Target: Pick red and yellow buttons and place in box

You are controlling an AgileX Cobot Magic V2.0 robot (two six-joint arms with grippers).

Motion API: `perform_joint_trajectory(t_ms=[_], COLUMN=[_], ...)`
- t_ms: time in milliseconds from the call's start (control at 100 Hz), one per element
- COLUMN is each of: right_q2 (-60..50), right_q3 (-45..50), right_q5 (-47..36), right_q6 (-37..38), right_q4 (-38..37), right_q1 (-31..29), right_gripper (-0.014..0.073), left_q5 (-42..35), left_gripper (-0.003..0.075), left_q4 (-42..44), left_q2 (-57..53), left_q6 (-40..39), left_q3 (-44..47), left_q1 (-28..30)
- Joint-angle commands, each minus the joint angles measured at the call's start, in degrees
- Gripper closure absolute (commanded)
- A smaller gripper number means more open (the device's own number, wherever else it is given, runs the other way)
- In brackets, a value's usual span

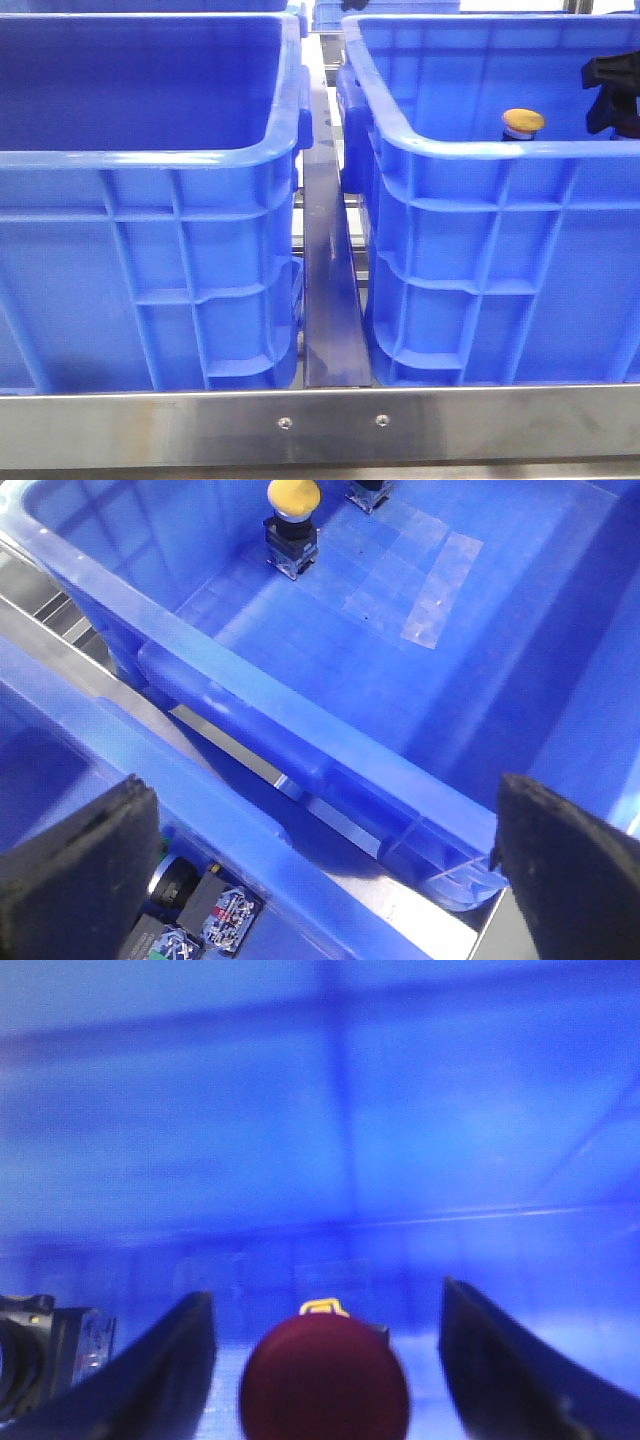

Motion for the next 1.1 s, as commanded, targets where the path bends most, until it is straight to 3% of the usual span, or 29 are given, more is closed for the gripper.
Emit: perform_joint_trajectory(t_ms=[0,510,620,740,870,970,1090], right_q2=[-2.8,-17.65,-22.57,-28.5,-35.09,-40.74,-48.84], right_q3=[-1.51,4.18,7.77,13.16,18.35,22.16,27.45], right_q5=[-0.74,1.77,1.77,2.04,2.62,3.23,4.58], right_q6=[-0.36,-0.36,-0.36,-0.36,-0.36,-0.36,-0.36], right_q4=[0.25,0.18,0.18,0.18,0.18,0.24,0.41], right_q1=[-0.13,-0.21,-0.21,-0.21,-0.21,-0.21,-0.21], right_gripper=[0.0072,0.0077,0.016,0.0398,0.0669,0.0663,0.0662], left_q5=[-3.86,-6.4,-9.57,-12.91,-15.56,-18.5,-21.58], left_gripper=[0.0102,0.0102,0.0111,0.0244,0.0526,0.0741,0.0739], left_q4=[-0.27,-0.27,-0.5,-1.7,-2.84,-2.84,-3.18], left_q2=[-1.97,-4.45,-6.55,-9.32,-12.6,-15.41,-19.13], left_q6=[-0.27,-0.27,-0.27,-0.27,-0.27,-0.27,-0.27], left_q3=[-2.03,-0.2,2.22,5.59,8.99,12.38,17.27], left_q1=[-0.46,-0.46,-0.46,-0.46,-0.46,-0.46,-0.46])
